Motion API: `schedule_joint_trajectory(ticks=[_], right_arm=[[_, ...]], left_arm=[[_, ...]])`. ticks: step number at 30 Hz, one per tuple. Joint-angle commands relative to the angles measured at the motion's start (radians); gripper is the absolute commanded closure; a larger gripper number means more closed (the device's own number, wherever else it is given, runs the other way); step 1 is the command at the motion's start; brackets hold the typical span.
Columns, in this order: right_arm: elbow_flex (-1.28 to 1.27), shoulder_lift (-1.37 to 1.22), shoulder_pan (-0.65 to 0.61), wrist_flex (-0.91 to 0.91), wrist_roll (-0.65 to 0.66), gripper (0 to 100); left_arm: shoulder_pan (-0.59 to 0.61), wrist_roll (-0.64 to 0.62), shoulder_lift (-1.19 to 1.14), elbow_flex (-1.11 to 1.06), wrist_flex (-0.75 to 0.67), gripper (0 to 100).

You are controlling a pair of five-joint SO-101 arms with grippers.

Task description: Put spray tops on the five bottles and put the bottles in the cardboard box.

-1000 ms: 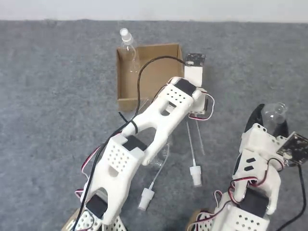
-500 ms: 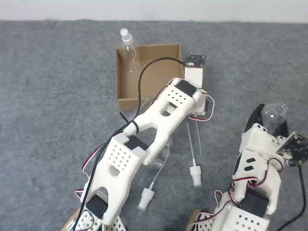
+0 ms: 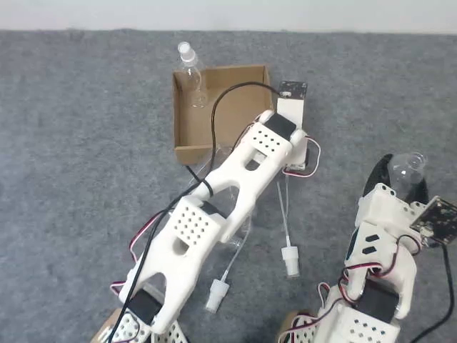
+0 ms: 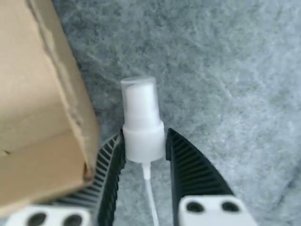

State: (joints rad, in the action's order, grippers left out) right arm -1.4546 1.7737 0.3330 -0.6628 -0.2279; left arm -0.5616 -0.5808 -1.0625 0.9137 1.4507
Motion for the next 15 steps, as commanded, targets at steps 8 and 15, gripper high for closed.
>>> schedule_joint_trajectory(ticks=[8, 15], right_arm=[[0.015, 0.024, 0.013, 0.004, -0.008, 99.2], [0.015, 0.024, 0.01, 0.004, -0.008, 99.2]], left_arm=[[-0.014, 0.0, -0.117, 0.432, 0.265, 96], [-0.015, 0.0, -0.141, 0.545, 0.307, 96]])
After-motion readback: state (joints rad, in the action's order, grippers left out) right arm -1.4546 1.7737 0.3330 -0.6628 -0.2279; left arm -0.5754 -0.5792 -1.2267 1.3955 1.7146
